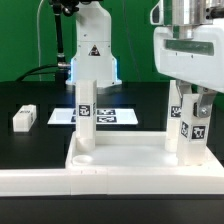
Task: Assemble desk
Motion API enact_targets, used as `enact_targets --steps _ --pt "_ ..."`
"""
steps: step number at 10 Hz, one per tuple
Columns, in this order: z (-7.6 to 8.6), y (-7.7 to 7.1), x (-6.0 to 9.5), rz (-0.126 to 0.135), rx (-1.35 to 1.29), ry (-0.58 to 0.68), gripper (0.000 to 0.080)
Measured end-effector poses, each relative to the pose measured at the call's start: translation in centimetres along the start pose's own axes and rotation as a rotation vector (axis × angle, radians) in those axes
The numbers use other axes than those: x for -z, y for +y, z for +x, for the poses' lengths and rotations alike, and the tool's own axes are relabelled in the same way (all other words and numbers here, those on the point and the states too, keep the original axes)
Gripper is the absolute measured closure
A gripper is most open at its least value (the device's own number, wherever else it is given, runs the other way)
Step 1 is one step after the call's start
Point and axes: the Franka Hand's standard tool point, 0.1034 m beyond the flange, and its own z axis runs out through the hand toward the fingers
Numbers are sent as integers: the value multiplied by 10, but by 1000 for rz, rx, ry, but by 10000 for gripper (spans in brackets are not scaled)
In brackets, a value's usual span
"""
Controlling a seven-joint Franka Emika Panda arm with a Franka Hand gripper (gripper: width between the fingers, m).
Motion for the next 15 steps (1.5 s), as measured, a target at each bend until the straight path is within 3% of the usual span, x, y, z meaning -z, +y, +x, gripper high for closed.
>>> enact_targets --steps 3,4,5,6,7,11,14,15 --pt "1 0 0 1 -92 2 511" --pt "3 0 1 -7 64 7 511" --pt "4 1 2 -25 288 5 252" --pt "0 1 2 -25 435 1 252" --pt "-3 4 -1 -29 534 -3 172" --pt "2 3 -1 -38 827 10 151" --pt "1 4 -2 -75 1457 30 150" --pt "0 2 1 -69 1500 35 150"
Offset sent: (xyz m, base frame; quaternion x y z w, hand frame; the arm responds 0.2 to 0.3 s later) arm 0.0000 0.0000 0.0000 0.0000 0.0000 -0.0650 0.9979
